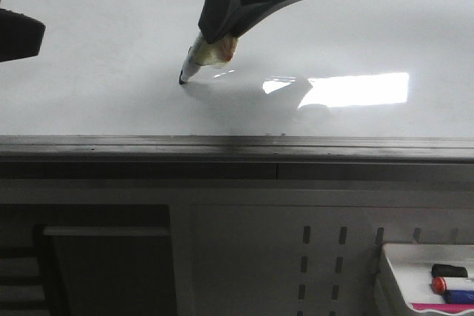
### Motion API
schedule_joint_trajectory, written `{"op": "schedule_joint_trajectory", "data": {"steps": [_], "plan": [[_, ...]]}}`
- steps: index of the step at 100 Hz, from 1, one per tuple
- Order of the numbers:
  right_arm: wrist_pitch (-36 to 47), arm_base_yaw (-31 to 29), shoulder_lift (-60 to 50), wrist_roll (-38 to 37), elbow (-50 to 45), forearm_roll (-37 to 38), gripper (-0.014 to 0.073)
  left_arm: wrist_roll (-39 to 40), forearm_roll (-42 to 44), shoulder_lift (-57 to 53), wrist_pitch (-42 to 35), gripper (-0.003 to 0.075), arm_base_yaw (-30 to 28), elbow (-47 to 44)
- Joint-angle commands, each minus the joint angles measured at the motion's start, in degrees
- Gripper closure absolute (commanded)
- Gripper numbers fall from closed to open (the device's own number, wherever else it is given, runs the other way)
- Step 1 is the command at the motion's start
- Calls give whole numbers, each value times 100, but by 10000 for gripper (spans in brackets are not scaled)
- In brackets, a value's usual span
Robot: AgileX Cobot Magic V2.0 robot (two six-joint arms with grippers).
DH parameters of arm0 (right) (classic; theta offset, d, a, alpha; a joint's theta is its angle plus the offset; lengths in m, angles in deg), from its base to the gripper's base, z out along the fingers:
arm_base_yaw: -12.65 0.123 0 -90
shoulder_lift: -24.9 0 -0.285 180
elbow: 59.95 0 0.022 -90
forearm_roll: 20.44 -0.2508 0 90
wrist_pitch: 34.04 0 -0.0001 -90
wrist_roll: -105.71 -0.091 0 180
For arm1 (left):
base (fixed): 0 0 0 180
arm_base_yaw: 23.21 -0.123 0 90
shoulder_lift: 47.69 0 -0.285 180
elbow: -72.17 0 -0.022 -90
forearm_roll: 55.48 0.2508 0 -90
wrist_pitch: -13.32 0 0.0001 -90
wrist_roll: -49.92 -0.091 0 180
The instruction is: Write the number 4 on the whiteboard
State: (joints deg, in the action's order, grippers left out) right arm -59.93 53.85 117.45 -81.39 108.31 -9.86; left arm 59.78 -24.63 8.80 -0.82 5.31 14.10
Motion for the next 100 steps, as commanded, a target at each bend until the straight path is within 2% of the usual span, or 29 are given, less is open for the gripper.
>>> {"op": "schedule_joint_trajectory", "data": {"steps": [1, 13, 19, 59, 76, 100], "plan": [[49, -89, -344, 30, 104, 244, 665, 49, -125, -61, -338, 311, 16, 150], [-648, -151, -539, 30, 104, 422, 666, 49, -125, -61, -338, 311, 16, 150], [-743, -151, -583, 30, 104, 422, 666, 49, -125, -61, -338, 311, 16, 150], [303, -117, -423, 30, 619, 378, 666, 49, -125, -61, -338, 311, 16, 150], [-639, -103, -172, 30, 516, 300, 666, 49, -125, -61, -338, 311, 16, 150], [-894, 147, -195, 30, 252, 83, 666, 49, -82, -61, -366, 311, 16, 150]]}}
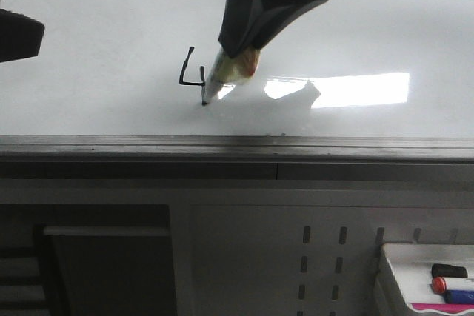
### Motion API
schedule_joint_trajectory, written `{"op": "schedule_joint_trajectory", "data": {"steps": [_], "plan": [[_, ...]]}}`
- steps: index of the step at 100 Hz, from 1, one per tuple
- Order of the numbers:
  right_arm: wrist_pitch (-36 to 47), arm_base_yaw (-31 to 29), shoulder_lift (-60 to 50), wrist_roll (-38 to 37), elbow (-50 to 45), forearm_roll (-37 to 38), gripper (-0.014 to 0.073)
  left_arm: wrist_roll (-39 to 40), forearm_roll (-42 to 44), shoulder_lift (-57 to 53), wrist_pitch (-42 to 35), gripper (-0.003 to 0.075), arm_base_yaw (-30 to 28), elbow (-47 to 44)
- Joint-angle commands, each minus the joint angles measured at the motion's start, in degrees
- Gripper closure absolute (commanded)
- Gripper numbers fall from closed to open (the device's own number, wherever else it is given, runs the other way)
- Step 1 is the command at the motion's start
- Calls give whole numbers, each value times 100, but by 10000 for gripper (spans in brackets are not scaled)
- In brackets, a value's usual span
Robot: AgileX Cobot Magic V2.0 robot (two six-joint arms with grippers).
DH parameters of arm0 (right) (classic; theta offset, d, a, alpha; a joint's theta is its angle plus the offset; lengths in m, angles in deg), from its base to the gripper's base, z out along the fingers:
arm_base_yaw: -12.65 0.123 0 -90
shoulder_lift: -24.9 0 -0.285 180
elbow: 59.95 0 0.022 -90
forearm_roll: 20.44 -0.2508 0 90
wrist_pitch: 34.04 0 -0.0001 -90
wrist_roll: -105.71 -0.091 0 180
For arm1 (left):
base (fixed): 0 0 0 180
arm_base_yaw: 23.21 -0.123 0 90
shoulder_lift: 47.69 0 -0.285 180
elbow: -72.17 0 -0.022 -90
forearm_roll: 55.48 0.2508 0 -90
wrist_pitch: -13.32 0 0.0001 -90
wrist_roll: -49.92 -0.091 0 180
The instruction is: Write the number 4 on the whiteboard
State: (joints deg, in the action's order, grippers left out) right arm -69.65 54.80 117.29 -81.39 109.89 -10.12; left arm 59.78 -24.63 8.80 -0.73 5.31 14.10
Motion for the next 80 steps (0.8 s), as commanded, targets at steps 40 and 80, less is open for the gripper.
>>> {"op": "schedule_joint_trajectory", "data": {"steps": [40, 80], "plan": [[-447, 996, -487, 30, 495, 60, 666, 49, 601, 1010, -1558, 311, 539, 160], [-765, 1398, -487, 30, 786, -132, 666, 49, 534, 1541, -2021, 389, 564, 209]]}}
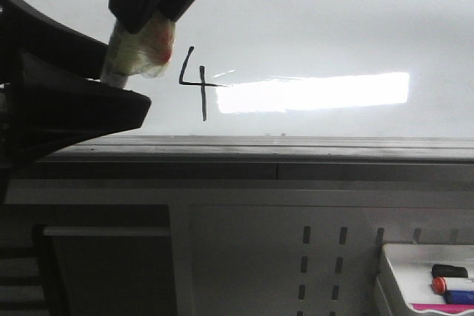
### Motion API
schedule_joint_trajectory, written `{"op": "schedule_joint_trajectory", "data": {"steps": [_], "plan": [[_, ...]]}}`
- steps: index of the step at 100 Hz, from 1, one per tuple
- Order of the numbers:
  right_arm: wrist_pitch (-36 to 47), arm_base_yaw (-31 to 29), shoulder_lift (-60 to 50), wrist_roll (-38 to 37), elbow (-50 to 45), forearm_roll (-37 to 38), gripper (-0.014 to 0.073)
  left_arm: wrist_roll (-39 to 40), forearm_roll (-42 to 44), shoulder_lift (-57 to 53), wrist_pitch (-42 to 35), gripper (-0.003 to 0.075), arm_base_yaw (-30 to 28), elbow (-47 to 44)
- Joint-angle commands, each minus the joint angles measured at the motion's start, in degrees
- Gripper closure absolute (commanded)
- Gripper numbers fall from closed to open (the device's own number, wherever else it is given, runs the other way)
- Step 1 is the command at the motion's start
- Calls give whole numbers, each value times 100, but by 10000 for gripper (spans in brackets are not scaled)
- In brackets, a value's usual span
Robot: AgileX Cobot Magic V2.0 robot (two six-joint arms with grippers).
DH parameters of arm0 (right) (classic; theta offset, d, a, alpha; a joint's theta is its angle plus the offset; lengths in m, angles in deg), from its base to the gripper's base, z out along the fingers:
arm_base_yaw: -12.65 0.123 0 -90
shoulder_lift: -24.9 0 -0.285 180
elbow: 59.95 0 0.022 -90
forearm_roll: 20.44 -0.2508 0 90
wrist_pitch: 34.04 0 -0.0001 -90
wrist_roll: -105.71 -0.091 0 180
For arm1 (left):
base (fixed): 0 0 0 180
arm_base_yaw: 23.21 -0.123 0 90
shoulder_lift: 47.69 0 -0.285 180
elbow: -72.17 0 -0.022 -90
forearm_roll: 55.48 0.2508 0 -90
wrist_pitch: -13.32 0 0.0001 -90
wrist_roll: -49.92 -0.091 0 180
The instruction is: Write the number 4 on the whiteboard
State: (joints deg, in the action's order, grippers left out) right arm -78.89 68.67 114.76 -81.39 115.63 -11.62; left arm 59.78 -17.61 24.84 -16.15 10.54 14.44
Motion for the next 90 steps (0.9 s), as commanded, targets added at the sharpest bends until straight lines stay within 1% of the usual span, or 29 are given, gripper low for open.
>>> {"op": "schedule_joint_trajectory", "data": {"steps": [1, 6, 11, 15, 17, 19, 30, 43, 48, 52, 53, 55, 58, 59, 60, 62, 63, 67, 73, 80, 84, 90], "plan": [[156, 11, -234, 30, 213, 19, 666, 49, -168, -62, -478, 399, 41, 174], [112, 11, -234, 30, 213, -10, 666, 49, -168, -62, -478, 480, 41, 174], [82, 11, -234, 30, 213, -82, 666, 49, -168, -62, -478, 592, 41, 174], [73, 11, -234, 30, 213, -125, 666, 49, -168, -62, -478, 663, 41, 174], [68, 11, -234, 30, 213, -189, 666, 49, -168, -62, -478, 716, 41, 174], [68, 11, -234, 30, 213, -217, 666, 49, -168, -62, -478, 741, 41, 174], [68, 11, -234, 30, 213, -376, 666, 49, -168, -62, -489, 741, 41, 174], [120, 11, -234, 30, 213, -401, 664, 49, -168, -62, -489, 741, 41, 174], [186, 11, -234, 30, 213, -428, 636, 49, -168, -62, -489, 741, 41, 174], [232, 11, -234, 30, 213, -463, 571, 49, -168, -62, -489, 741, 41, 174], [244, 11, -234, 30, 213, -472, 539, 49, -168, -62, -489, 741, 41, 174], [287, 11, -234, 30, 213, -472, 503, 49, -168, -62, -489, 741, 41, 174], [337, 11, -234, 30, 213, -472, 398, 49, -168, -62, -489, 741, 41, 174], [351, 11, -234, 30, 213, -472, 376, 49, -180, -62, -489, 741, 41, 174], [381, 11, -234, 30, 213, -472, 330, 49, -180, -62, -489, 741, 41, 174], [428, 11, -234, 30, 213, -472, 286, 63, -194, -62, -489, 741, 41, 174], [443, 11, -234, 30, 213, -472, 242, 87, -205, -62, -489, 741, 41, 174], [529, 11, -237, 30, 213, -406, 126, 243, -264, -62, -489, 741, 41, 174], [571, -13, -272, 30, 213, -198, 22, 523, -569, -62, -416, 741, 41, 174], [571, -50, -316, 30, 213, -53, 12, 774, -1278, -62, -268, 741, 22, 174], [550, -63, -380, 30, 213, 38, 24, 819, -2042, -62, -27, 741, 22, 207], [495, -67, -452, 30, 213, 170, 46, 819, -2876, -62, 392, 741, 22, 291]]}}
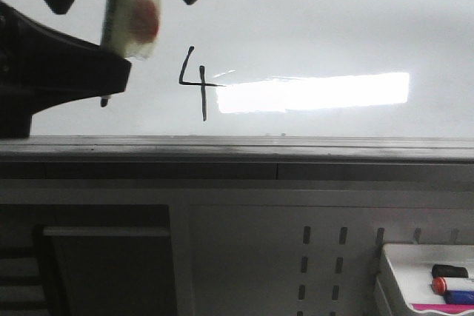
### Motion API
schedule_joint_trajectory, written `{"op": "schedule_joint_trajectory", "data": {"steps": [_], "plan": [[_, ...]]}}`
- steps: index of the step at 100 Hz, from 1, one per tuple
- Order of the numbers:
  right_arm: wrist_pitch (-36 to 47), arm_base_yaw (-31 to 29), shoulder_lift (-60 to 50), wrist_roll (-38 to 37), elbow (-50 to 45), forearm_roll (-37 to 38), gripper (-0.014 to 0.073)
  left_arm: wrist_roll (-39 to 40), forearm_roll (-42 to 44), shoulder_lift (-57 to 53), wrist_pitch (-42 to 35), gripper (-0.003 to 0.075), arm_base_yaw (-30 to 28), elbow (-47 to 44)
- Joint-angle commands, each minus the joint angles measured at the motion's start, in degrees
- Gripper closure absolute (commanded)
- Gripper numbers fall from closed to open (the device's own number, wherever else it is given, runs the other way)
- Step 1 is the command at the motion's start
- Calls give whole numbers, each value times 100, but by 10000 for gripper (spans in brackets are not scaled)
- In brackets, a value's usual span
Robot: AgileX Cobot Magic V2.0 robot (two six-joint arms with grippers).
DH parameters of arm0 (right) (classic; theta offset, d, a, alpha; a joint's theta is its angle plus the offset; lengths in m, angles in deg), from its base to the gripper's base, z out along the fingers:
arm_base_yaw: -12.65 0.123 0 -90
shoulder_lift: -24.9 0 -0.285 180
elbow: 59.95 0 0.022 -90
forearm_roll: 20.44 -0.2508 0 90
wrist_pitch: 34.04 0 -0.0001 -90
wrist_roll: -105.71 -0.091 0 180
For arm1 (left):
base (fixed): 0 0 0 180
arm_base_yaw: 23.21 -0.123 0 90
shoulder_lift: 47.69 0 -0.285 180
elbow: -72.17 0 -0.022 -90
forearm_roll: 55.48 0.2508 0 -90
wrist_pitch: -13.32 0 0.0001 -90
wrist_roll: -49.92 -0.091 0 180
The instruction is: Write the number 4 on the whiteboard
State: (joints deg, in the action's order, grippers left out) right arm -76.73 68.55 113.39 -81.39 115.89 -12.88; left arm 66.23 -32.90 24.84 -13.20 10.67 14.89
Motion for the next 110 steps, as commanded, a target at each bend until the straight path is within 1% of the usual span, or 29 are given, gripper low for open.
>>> {"op": "schedule_joint_trajectory", "data": {"steps": [1, 5, 9, 24, 38, 61, 81, 86, 91, 96, 103, 110], "plan": [[263, -66, -332, 30, 186, 296, 48, 174, -1431, -52, 157, 741, 9, 262], [227, -77, -391, 30, 186, 337, 64, 174, -1826, -51, 517, 741, 9, 368], [197, -88, -446, 30, 186, 344, 75, 174, -2015, -51, 862, 741, 9, 485], [108, -93, -565, 30, 186, 359, 93, 174, -2181, -28, 1943, 741, -16, 987], [102, -93, -565, 30, 186, 359, 93, 174, -2258, 214, 2013, 741, -16, 1275], [75, -93, -565, 20, 186, 359, 93, 174, -2377, 919, 2268, 741, -314, 1667], [14, -93, -565, 20, 186, 359, 94, 174, -2438, 998, 2244, 734, -338, 1802], [14, -93, -565, 20, 186, 359, 94, 174, -2527, 998, 2137, 706, -338, 1806], [10, -93, -565, 20, 186, 359, 94, 174, -2606, 998, 2056, 658, -338, 1806], [0, -93, -565, 20, 186, 359, 94, 174, -2660, 998, 2003, 589, -338, 1806], [-11, -93, -565, 20, 186, 359, 94, 174, -2829, 1012, 1933, 510, -344, 1806], [-19, -93, -565, 20, 186, 359, 94, 174, -2950, 1087, 1876, 473, -353, 1806]]}}
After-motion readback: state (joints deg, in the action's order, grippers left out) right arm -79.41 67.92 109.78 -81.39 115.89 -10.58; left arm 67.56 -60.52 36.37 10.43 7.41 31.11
